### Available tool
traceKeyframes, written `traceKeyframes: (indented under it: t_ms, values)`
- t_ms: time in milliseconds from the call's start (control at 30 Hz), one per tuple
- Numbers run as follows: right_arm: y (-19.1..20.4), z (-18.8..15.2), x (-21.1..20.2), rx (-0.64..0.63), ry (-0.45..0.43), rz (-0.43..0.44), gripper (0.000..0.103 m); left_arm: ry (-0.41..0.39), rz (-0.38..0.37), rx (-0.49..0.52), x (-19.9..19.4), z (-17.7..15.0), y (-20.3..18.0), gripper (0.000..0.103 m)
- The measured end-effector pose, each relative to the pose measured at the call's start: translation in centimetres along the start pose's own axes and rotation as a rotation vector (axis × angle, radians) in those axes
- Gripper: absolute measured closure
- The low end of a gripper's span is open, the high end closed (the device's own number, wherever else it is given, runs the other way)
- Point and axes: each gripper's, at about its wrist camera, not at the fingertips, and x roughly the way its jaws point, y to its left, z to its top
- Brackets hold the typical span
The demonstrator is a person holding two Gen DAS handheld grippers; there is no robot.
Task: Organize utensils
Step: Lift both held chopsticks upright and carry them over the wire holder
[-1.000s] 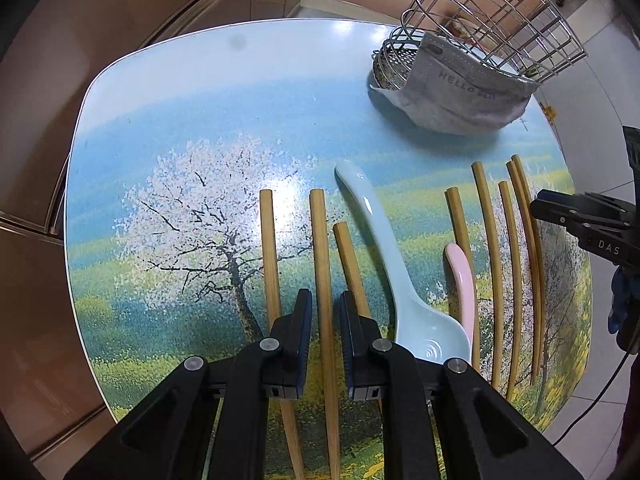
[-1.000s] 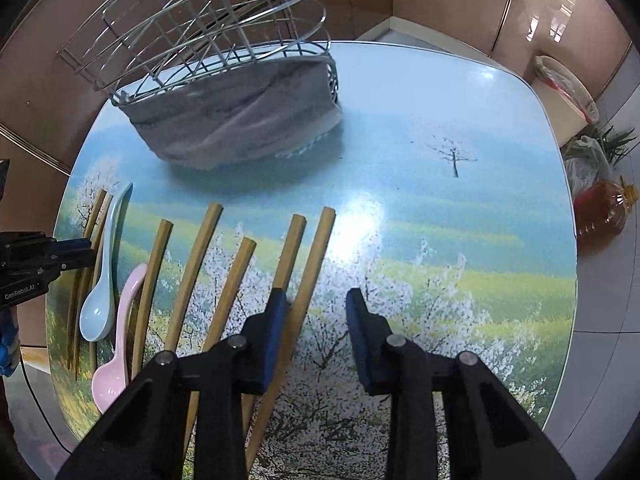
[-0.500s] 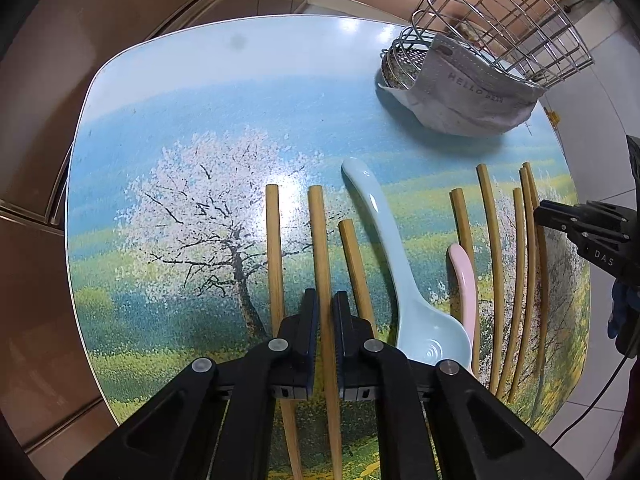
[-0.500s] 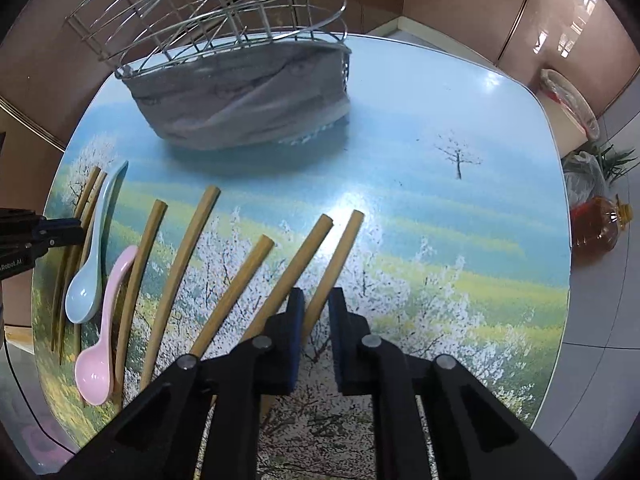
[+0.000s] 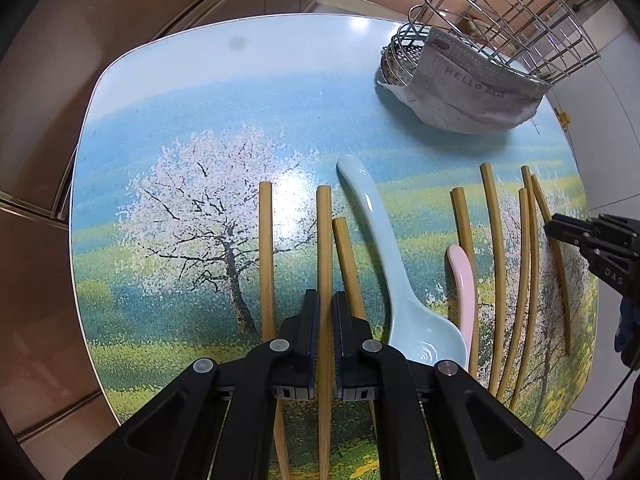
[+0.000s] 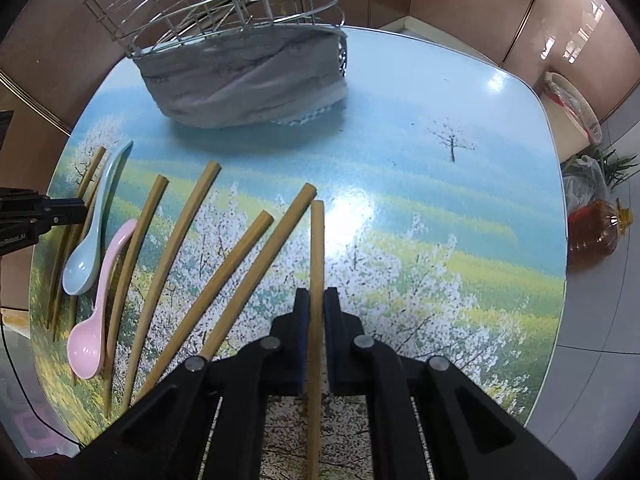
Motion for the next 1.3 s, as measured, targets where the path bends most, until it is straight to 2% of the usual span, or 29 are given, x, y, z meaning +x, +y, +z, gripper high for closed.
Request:
traceKeyframes:
  t_ms: [333, 533, 700, 1067, 1300]
  values:
    - [-1.5, -4.9, -5.0, 0.019, -0.167, 0.104, 0.097, -0.108, -0.009, -0.019, -3.4, -4.1, -0.9, 0.097]
    - [-1.0, -8.4, -8.9, 0.017, -0.284, 0.162, 0.097, -0.196, -0.027, -0.018, -7.1, -7.5, -1.8, 0.097]
    - [-0.1, -10.0, -12.0, 0.007, -0.384, 0.194, 0.097, -0.264, -0.047, -0.034, -9.5, -9.8, -1.5, 0.097]
    - [2.5, -14.8, -18.3, -0.018, -0.522, 0.204, 0.097, -0.384, -0.073, -0.054, -15.2, -14.4, -1.5, 0.097]
    - [4.2, -15.4, -22.6, -0.06, -0.619, 0.192, 0.097, -0.487, -0.1, -0.047, -20.2, -15.7, -2.3, 0.097]
